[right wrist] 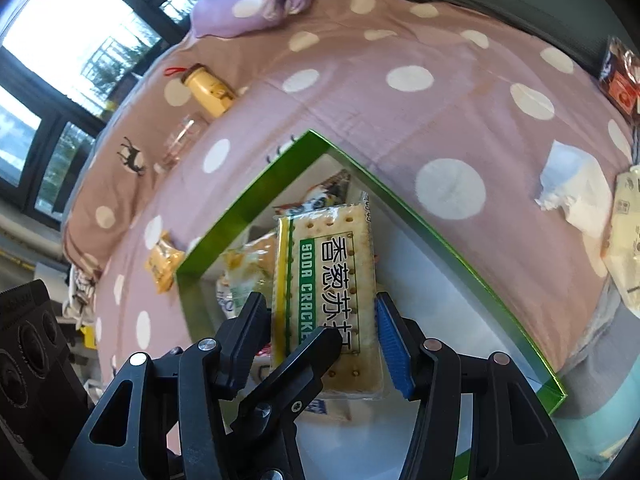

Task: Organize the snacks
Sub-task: 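Lift the soda cracker pack with the right tool and carry it over the box, then lower the soda cracker pack into the box and open the right tool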

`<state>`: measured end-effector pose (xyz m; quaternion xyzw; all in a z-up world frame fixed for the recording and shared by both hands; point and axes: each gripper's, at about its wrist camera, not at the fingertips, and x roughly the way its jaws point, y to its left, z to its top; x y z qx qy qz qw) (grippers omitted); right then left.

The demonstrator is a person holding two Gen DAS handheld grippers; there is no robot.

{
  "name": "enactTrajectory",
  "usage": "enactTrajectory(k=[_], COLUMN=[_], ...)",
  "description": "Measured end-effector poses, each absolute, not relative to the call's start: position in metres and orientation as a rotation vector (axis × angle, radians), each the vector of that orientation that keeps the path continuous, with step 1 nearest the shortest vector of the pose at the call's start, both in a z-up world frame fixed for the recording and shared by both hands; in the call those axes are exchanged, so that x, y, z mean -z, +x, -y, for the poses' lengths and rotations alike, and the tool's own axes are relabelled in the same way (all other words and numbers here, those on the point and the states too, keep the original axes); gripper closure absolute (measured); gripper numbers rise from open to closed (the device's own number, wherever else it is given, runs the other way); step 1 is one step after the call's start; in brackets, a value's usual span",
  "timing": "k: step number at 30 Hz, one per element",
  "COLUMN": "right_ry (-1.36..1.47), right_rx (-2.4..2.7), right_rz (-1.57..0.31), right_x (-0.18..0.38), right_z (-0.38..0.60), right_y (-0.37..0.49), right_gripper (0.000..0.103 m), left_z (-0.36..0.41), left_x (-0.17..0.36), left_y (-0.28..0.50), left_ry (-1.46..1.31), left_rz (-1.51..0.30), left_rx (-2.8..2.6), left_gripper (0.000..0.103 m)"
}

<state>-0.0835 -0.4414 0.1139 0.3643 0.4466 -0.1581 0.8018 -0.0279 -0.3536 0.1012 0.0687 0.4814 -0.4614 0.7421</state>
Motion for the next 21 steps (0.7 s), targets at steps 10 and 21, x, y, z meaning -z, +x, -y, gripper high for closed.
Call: enactTrajectory(k=[10,21], right_ry=[0.806,0.814], right_rx=[0.357,0.372], right_rz=[-1.009,-1.046], right_x=[-0.098,-0.088], right_z=[0.450,0.453], right_y=[-0.081,-0.077], right_gripper=[0.045,0.042], left_z=[0.360,0.363], left_x=[-0.086,-0.076], left_y=[-0.027,-0.024], left_ry=[0.128,0.112], left_rz=[-1.123,-1.149], left_rx=[0.992,0.984], left_gripper=[0.067,0.066])
